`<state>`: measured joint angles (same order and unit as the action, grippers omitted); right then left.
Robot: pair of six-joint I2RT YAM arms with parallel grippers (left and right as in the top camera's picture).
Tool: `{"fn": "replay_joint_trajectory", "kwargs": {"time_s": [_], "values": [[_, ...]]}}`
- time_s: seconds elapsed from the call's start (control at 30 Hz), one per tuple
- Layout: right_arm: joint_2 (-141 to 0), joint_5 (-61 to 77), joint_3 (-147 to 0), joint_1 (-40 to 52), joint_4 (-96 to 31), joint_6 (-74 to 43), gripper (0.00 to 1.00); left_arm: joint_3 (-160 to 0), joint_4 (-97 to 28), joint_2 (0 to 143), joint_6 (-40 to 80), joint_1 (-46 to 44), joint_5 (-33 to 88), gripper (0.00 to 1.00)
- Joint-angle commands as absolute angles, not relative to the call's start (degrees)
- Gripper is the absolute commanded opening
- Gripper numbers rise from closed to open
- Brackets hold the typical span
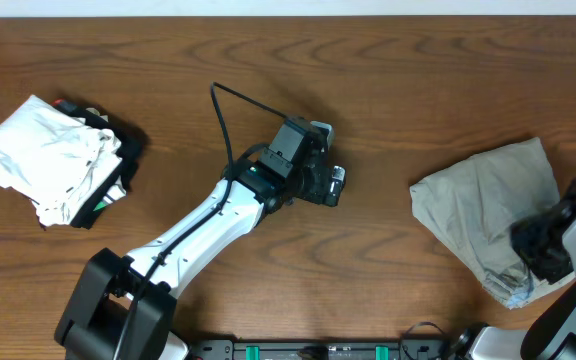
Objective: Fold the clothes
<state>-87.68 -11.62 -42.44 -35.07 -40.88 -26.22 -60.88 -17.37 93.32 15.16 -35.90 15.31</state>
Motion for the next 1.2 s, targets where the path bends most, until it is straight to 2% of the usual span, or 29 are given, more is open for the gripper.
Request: {"fn": "replay_joint_trajectory", "kwargs": {"time_s": [0.0, 0.03, 0.17, 0.53, 0.77, 0.97, 1.17], "values": [[-87.33, -13.13, -40.05, -35.64, -39.55, -27.4, 0.41, -60.99, -17.41, 93.56, 14.55, -35.86, 15.9, 0.92], [-87.33, -13.15, -39.81, -35.64, -39.05, -27.38, 0.48, -60.99, -17.3, 93.56, 14.37, -35.86, 15.9, 0.92], [-87.33, -12.43, -39.59, -35.62, -38.74, -27.24, 0.57, -60.97, -17.32, 93.56, 13.28, -35.86, 15.88, 0.92], [-88.16, 0.62, -37.52, -33.39, -31.83, -19.86, 0.43, -60.97, -16.99, 93.56, 13.28, -35.86, 15.88, 0.92], [-91.83, 4.99, -37.5, -25.82, -32.58, -15.22, 0.47, -60.99, -14.46, 93.54, 13.28, -35.86, 15.88, 0.92], [-95.39, 5.63, -37.47, -19.18, -32.25, -14.15, 0.5, -60.99, -1.1, 93.56, 13.28, -35.9, 15.9, 0.92], [-95.81, 11.57, -37.5, -13.76, -30.5, -6.61, 0.55, -60.99, 8.08, 93.62, 13.3, -36.36, 15.88, 0.92]]}}
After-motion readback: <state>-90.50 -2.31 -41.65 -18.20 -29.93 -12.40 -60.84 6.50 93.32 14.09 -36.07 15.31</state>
